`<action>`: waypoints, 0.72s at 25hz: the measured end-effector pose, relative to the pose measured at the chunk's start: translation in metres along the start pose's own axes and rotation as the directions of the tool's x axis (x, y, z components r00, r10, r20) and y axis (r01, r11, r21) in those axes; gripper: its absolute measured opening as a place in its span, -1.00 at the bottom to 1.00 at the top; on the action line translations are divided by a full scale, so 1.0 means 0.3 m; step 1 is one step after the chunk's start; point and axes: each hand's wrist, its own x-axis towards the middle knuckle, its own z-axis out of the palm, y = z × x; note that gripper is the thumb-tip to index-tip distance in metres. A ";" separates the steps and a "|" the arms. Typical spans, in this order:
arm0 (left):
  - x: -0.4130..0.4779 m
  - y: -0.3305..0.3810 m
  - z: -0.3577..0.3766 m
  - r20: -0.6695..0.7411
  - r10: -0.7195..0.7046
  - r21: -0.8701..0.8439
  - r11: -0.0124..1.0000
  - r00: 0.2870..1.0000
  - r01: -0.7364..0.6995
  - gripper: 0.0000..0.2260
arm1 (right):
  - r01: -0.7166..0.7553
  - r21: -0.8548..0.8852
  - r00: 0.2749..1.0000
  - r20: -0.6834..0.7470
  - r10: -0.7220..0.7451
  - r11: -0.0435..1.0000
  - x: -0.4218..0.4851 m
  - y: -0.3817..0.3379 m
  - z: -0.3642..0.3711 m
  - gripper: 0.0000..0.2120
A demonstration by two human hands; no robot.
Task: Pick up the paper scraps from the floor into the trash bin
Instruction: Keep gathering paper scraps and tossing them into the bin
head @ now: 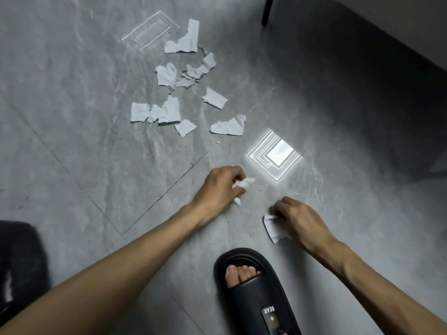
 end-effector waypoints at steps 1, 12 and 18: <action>-0.010 0.008 -0.047 -0.052 -0.036 -0.055 0.998 0.998 0.033 -0.89 | 0.009 -0.042 1.000 -0.018 -0.010 0.999 0.023 -0.011 -0.004 -0.83; -0.363 0.193 -0.814 -0.398 -0.048 0.076 0.994 0.916 0.085 -0.87 | 0.023 0.698 0.996 -0.078 0.044 0.715 0.439 -0.626 -0.196 -0.88; -0.845 -0.061 -1.126 -0.798 -0.215 0.144 0.839 0.563 0.525 -0.89 | 0.408 0.703 0.884 -0.146 -0.444 0.583 0.522 -1.292 -0.189 -0.86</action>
